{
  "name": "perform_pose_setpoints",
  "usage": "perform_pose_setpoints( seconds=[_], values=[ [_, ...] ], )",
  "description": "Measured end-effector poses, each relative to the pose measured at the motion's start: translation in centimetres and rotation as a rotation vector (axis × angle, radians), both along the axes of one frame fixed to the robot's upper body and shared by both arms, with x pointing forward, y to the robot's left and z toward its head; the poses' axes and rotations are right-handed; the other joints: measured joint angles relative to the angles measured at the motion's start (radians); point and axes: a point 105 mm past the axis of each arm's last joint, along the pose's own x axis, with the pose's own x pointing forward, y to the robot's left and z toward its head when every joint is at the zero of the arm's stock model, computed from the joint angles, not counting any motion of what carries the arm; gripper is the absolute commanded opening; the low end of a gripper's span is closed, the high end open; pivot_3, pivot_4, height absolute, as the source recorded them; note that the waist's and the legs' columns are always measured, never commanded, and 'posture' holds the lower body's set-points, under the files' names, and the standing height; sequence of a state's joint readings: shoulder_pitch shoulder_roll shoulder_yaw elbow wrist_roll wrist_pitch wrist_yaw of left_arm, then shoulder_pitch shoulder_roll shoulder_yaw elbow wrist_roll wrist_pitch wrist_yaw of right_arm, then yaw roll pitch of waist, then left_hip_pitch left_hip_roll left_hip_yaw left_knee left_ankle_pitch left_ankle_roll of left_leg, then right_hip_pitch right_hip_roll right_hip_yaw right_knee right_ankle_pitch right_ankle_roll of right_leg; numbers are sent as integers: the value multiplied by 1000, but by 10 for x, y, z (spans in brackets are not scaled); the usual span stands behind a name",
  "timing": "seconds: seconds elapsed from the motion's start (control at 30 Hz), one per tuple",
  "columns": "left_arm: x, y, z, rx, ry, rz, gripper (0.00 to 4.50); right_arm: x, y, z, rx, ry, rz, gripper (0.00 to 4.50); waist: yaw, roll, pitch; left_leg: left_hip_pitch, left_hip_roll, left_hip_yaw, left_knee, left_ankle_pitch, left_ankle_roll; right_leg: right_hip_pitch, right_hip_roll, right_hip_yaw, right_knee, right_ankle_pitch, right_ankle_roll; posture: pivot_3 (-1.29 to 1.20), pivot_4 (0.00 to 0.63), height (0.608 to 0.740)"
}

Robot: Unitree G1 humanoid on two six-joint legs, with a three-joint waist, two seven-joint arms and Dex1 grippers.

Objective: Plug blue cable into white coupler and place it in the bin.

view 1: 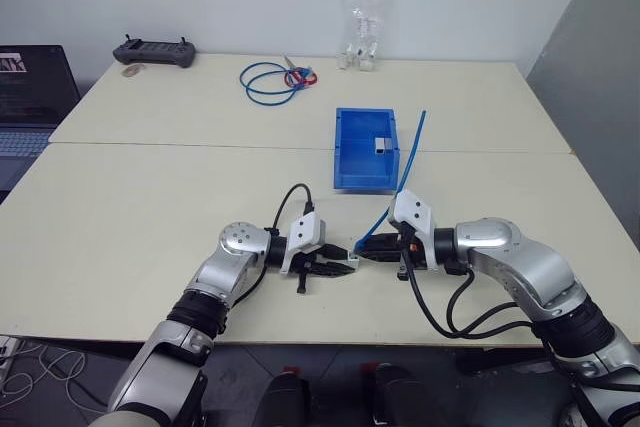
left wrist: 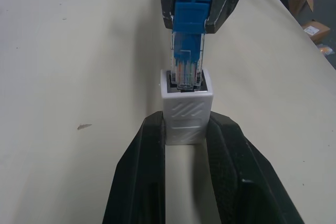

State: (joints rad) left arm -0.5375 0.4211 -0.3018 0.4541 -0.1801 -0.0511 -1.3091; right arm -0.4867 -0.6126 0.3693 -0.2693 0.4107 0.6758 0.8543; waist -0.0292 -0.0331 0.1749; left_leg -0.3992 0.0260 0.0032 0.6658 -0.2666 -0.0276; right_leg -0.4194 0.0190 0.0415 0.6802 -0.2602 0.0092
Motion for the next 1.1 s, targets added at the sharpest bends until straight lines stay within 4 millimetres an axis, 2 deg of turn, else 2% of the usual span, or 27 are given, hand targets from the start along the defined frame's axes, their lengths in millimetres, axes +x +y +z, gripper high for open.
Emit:
perform_pose_setpoints(
  seconds=[0.3,0.83,1.07,1.1],
  values=[
    [0,0,1,0,-6,7,757,-2,3,1,-110,-77,96,216,0,0,0,1,0,0,0,0,0,1,0,0,0,0,0,0,150,740],
    [-5,-1,-2,6,-10,-3,757,-1,7,-5,-180,4,125,216,0,0,-4,2,0,0,0,0,0,1,-2,0,0,0,0,0,150,740],
    [-5,0,-7,26,-10,17,757,1,6,-16,-190,18,145,216,-3,0,-14,17,1,1,-3,-1,1,15,-2,0,-2,-2,-2,0,150,740],
    [-5,1,-8,28,-8,20,1106,2,7,-17,-186,23,146,216,-3,1,-17,18,1,1,-3,-1,1,15,-1,0,-1,-2,-2,0,150,740]
  ],
)
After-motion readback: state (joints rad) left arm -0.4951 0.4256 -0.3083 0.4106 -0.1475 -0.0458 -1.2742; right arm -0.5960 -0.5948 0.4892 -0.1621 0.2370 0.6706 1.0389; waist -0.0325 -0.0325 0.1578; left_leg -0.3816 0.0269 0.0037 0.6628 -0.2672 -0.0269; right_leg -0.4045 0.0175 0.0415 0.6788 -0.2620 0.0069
